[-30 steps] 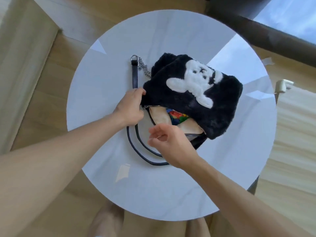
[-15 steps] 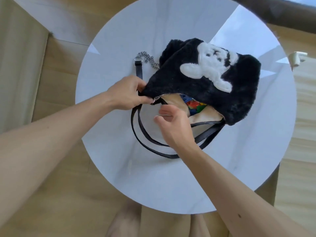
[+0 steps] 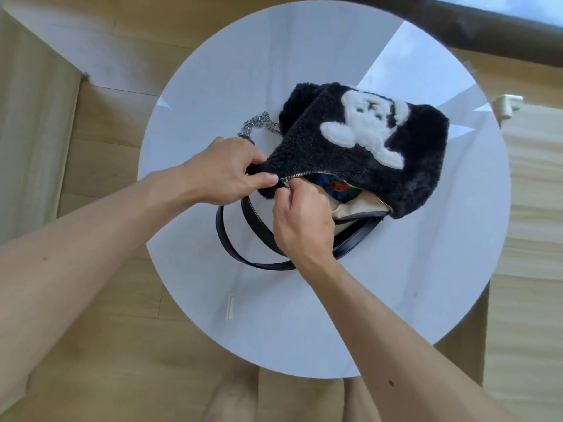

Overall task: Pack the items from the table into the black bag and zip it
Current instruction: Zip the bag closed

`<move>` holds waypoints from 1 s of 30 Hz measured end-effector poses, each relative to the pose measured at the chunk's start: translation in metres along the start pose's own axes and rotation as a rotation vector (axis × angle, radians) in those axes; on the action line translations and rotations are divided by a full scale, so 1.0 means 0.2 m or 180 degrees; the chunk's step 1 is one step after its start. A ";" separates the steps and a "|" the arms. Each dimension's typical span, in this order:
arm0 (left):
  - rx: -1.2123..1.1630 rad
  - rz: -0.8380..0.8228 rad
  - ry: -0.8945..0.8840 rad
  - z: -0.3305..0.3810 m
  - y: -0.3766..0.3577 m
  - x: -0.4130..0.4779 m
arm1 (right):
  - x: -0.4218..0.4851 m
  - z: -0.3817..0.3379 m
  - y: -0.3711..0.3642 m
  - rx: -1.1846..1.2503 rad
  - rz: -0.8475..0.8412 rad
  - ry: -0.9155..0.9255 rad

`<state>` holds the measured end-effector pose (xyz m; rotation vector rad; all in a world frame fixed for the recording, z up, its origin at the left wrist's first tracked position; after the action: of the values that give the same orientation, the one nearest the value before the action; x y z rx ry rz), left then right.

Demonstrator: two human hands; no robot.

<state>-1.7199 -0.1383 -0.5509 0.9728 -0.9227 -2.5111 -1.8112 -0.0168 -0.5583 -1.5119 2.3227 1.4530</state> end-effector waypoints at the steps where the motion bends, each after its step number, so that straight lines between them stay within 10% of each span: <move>1: 0.0049 0.0089 0.0010 0.00 -0.01 -0.01 | 0.00 0.01 0.00 -0.0088 -0.0021 0.0069; 24: 0.1822 0.0933 0.0468 0.02 -0.10 0.14 | 0.10 0.54 0.29 -0.0699 0.0818 -0.0368; 30: 0.2122 0.0693 0.1080 0.01 -0.12 0.17 | 0.09 0.61 0.23 -0.0121 0.0317 0.0029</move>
<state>-1.7466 -0.1365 -0.5824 1.3365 -1.6797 -1.7925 -1.9082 0.0591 -0.6041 -1.4338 2.4221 1.5237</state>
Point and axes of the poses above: each hand's wrist, its own x-axis towards the middle knuckle, its own y-axis out of the back of the hand, z = x × y, the point moved 2 cm from there along x, towards the middle knuckle, and after that the axes turned 3 degrees about -z, right-handed, at the moved point
